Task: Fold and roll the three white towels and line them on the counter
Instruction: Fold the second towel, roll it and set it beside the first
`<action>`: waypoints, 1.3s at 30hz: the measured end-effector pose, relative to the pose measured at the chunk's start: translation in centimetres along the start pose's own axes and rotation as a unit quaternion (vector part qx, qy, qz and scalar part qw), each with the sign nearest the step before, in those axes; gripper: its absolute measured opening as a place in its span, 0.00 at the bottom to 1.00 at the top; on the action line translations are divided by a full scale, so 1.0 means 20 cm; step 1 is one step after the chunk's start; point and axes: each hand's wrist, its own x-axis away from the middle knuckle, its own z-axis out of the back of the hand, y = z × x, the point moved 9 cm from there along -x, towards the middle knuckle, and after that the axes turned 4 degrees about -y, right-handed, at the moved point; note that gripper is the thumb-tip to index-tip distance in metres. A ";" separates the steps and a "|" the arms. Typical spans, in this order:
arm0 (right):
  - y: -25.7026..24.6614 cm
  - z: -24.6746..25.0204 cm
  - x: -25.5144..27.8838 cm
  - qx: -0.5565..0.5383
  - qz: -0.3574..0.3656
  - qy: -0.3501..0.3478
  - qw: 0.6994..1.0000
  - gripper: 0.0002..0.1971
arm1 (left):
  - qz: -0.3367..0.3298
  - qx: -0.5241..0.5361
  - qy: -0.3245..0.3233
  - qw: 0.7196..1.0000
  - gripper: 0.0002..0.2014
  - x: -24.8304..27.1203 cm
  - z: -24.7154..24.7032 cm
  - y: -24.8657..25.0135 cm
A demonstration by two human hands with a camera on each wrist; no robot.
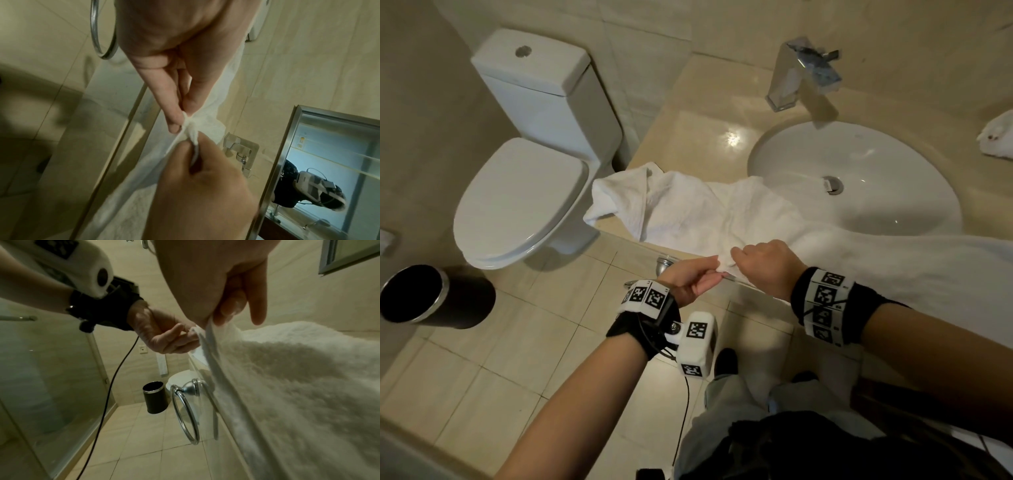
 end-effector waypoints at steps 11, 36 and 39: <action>-0.08 -0.01 -0.03 -0.038 0.010 -0.110 0.993 0.24 | 0.000 -0.005 -0.012 1.000 0.06 -0.01 0.00 0.00; -0.05 -0.18 0.09 -0.299 -0.067 -0.249 0.919 0.24 | -0.024 -0.132 -0.021 0.991 0.03 0.03 -0.01 0.05; 0.05 -0.21 0.13 -0.317 -0.129 -0.223 0.913 0.35 | -0.029 -0.145 -0.006 0.989 0.06 0.04 -0.01 0.07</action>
